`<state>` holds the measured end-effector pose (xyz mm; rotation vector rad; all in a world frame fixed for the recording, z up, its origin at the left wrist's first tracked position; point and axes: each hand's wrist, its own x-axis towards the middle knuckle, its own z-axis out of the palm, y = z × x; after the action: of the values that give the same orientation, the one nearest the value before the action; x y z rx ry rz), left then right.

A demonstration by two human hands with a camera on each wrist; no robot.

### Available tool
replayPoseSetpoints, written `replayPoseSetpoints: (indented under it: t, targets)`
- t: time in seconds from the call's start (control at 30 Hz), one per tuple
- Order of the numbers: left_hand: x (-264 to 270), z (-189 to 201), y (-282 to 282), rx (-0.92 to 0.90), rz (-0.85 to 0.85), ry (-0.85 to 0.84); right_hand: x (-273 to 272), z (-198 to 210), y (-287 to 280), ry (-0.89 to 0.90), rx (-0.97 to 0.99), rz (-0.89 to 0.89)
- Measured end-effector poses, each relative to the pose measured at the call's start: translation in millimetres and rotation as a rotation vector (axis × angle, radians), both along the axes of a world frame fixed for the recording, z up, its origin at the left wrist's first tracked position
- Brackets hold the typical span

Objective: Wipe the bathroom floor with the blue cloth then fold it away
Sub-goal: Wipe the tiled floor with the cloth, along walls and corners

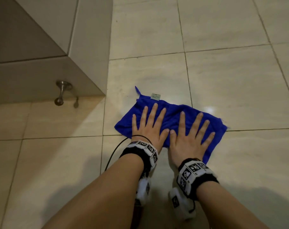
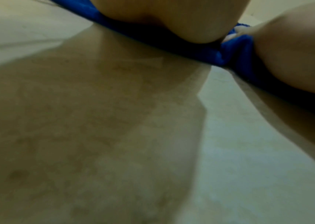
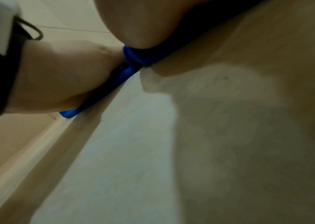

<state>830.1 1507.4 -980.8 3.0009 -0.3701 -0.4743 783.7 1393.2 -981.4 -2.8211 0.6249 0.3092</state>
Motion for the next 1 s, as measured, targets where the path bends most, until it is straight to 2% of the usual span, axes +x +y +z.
replayPoseSetpoints:
  t: [0.17,0.3,0.5,0.83,1.0]
  targets:
    - [-8.1,3.0,-4.9,0.004,0.045,0.049,-3.2,-0.5,-2.7,0.009,-0.004,0.018]
    - [-30.6,0.1,-2.5,-0.029,0.116,0.022,-14.7,0.1,-4.9,0.026,0.014,0.077]
    - [-51.5,-5.9,10.7,-0.062,0.129,0.006,-34.8,-5.6,-3.3,0.022,-0.055,0.17]
    - [-51.2,-4.3,7.0,-0.001,0.124,0.004,-31.6,-6.0,-4.7,0.001,-0.044,0.171]
    - [-37.1,-3.0,4.6,-0.006,0.152,0.047,-12.0,-3.8,-13.3,0.03,-0.014,0.255]
